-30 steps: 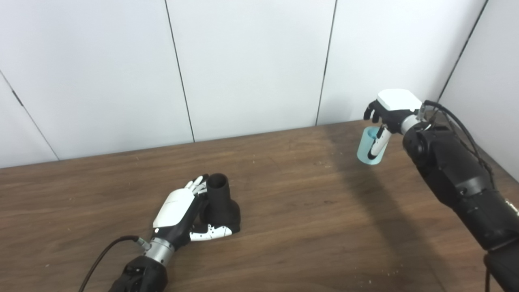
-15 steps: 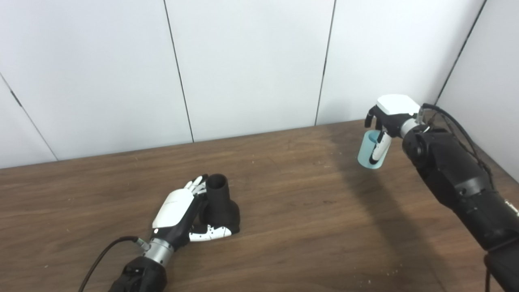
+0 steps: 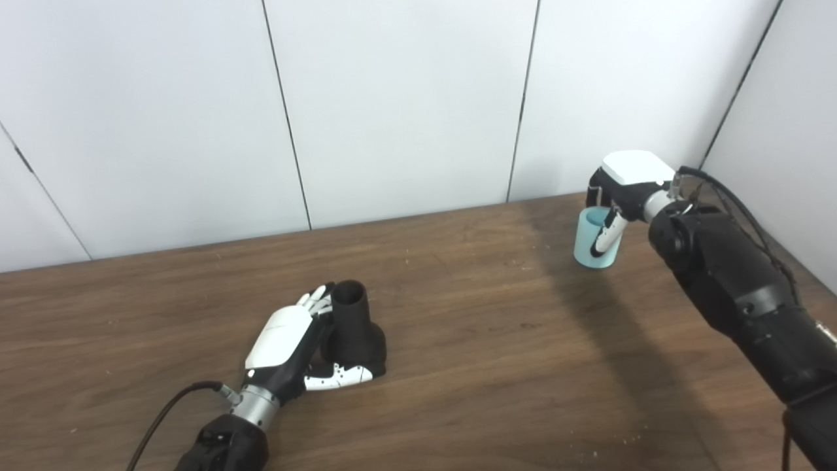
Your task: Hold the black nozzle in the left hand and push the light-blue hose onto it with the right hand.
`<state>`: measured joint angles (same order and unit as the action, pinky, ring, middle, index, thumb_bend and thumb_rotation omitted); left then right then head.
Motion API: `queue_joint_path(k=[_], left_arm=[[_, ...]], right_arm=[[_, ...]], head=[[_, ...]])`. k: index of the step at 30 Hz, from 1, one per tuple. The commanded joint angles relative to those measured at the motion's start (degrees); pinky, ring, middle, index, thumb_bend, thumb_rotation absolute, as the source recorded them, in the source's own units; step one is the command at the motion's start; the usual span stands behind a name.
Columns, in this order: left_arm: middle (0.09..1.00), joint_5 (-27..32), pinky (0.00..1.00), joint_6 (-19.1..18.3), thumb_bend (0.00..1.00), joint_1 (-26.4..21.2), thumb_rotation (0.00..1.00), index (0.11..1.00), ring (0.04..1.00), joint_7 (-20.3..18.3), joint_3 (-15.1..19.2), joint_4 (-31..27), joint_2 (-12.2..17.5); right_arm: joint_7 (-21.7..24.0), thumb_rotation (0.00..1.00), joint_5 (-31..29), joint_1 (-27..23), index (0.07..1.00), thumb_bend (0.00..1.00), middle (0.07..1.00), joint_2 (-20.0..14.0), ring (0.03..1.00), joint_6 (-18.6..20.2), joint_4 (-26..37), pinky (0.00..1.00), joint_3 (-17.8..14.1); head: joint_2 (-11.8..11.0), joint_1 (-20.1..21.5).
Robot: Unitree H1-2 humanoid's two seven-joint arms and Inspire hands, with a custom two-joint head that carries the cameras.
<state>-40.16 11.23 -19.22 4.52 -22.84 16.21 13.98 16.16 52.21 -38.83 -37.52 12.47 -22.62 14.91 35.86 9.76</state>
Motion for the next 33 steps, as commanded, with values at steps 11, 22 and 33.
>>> queue_joint_path(k=[11, 22, 33], left_arm=[[0.905, -0.7, 1.0, -0.5, 0.6, 8.2, 0.6, 0.578, 1.0, 0.5, -1.4, 5.1, 0.4], [0.905, -1.7, 1.0, -0.4, 0.59, 8.4, 0.58, 0.57, 1.0, 0.9, -1.8, 4.8, 0.5], [0.905, -4.8, 1.0, 1.1, 0.6, 7.7, 0.58, 0.516, 1.0, 2.8, -3.7, 5.7, 1.5]], right_arm=[[-1.5, 0.0, -1.3, -3.7, 0.485, 0.53, 0.471, -3.6, 0.252, -1.8, 2.1, 0.17, -1.0], [1.0, 0.0, -2.6, -3.2, 0.485, 0.53, 0.473, -1.6, 0.268, -1.6, 12.9, 0.19, -1.5], [2.6, 0.0, -4.8, -3.4, 0.52, 0.52, 0.419, 0.8, 0.339, -4.4, 24.3, 0.27, -1.4]], head=[[0.2, -0.1], [0.8, -0.8], [1.0, -1.0]])
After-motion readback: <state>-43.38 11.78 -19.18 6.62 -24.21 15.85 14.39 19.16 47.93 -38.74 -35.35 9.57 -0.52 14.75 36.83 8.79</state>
